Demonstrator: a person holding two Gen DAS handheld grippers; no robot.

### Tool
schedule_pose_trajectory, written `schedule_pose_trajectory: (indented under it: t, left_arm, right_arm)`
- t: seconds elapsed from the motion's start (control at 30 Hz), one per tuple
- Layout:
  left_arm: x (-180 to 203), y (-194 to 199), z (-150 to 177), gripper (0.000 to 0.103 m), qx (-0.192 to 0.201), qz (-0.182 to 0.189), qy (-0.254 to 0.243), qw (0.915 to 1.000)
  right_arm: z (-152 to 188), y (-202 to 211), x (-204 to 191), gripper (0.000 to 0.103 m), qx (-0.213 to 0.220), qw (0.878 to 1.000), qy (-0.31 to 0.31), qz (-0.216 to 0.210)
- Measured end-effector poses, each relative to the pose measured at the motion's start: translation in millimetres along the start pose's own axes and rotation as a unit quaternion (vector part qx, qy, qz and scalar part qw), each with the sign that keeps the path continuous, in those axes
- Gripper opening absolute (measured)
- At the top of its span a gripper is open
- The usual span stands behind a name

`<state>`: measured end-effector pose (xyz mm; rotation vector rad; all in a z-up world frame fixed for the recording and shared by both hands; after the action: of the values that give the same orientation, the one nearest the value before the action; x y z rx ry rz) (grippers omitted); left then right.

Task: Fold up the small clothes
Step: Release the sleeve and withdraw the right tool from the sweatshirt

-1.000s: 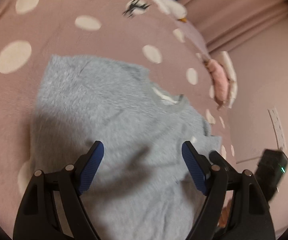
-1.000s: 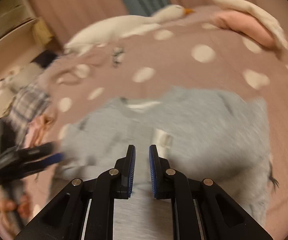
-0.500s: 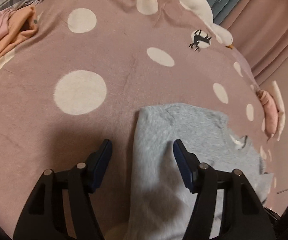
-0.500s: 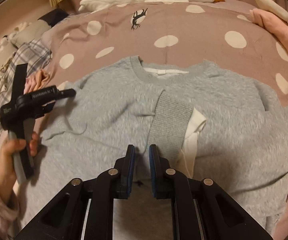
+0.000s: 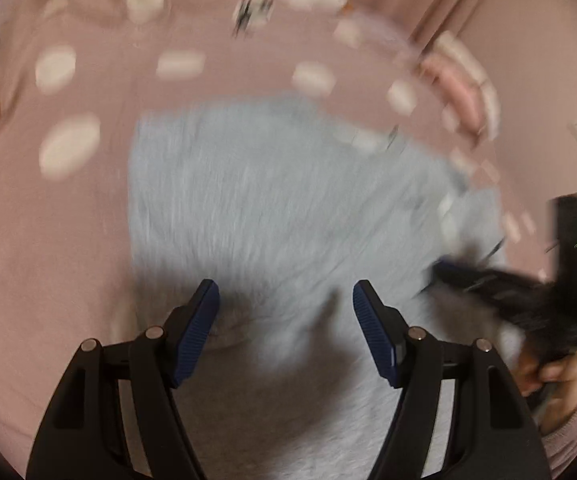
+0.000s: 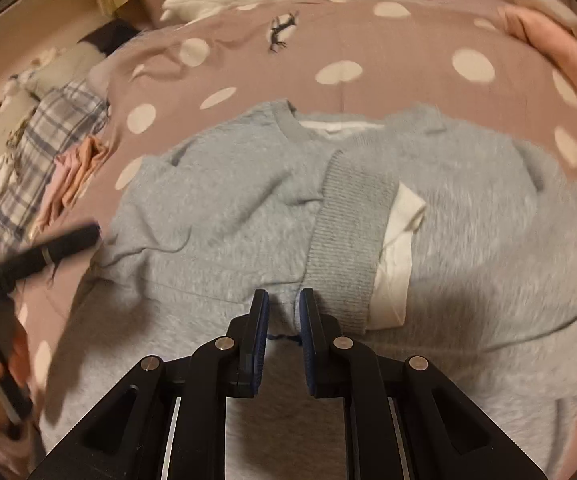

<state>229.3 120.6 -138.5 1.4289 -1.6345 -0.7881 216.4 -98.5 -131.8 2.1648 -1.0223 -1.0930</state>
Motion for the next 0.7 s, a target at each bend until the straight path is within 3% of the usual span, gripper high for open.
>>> schedule_pose_trajectory:
  t: [0.17,0.23,0.27,0.3,0.43,0.7]
  left_arm:
    - [-11.7,22.5,17.5,0.068,0.009,0.029,0.035,0.9989]
    - [-14.4,42.3,29.4,0.08,0.023,0.041,0.034,0.9983]
    - [-17.3,52.9,35.9,0.088,0.031,0.039,0.032,0.9982]
    - [-22.8,65.9,45.1,0.091,0.041,0.035,0.036,0.9979]
    - [-49.4,90.9,77.7,0.101,0.049,0.043,0.08,0.9946]
    - [-60.0,90.5,126.4,0.101,-0.002,0.089,0.126,0.9879]
  right_arm:
    - [19.7,43.0,-4.6,0.015,0.014,1.0,-0.009,0.004]
    - [33.0,64.4,-3.5,0.027,0.023,1.0,-0.008,0.004]
    - [42.4,78.4,-0.5,0.042,0.029,0.999,-0.014,0.003]
    - [48.8,88.2,3.2,0.049,0.034,0.999,-0.019,0.004]
    - [78.9,128.1,28.0,0.049,0.058,0.996,-0.061,0.009]
    - [127.7,155.2,79.6,0.05,0.07,0.984,-0.16,0.038]
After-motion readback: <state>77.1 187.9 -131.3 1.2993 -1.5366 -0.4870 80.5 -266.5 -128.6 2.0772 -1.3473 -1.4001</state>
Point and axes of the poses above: each gripper's, at about its wrist camera, not at the fingertips, and y roughly against the way its jaws point, x to its right, z to its underside, the point moved 1 cm from there along -y, roughly the way its jaws point, and after that the axes turned 11 degrees about -z, right-handed, at the moved point
